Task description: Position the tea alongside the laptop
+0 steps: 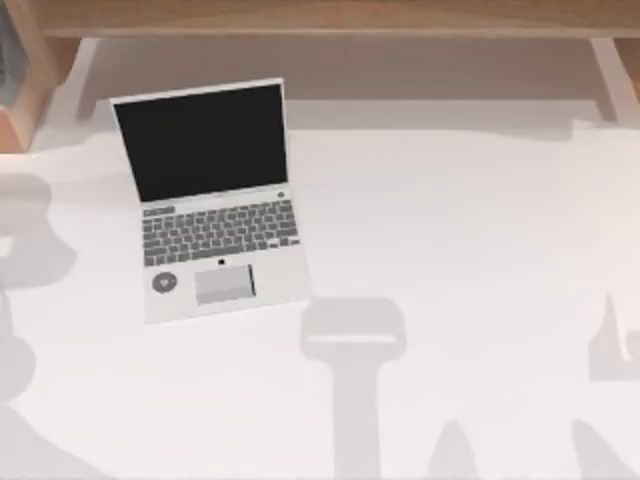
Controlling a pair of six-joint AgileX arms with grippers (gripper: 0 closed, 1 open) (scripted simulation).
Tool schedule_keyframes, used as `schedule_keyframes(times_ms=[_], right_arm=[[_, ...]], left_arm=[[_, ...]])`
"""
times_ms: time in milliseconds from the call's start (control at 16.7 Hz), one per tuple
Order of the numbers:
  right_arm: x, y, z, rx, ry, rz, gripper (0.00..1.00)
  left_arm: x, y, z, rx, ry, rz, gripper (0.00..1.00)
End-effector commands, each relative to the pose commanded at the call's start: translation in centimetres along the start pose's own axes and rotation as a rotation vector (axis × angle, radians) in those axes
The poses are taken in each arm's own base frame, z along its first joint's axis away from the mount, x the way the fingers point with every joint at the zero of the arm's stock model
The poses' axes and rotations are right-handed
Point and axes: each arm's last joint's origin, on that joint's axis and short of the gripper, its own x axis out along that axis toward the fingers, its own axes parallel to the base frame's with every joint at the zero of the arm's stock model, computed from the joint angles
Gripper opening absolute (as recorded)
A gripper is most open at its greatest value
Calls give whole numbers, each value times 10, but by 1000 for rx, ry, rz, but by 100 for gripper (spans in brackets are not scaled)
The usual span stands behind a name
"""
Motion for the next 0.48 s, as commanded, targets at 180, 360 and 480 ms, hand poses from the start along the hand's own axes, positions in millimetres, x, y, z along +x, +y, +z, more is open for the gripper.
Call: schedule_keyframes(times_ms=[180, 360, 480], right_arm=[[0, 0, 0, 0, 0, 0, 100], [0, 0, 0, 0, 0, 0, 100], [0, 0, 0, 0, 0, 0, 100]], left_arm=[[0, 0, 0, 0, 0, 0, 77], [0, 0, 0, 0, 0, 0, 55], [0, 0, 0, 0, 0, 0, 40]])
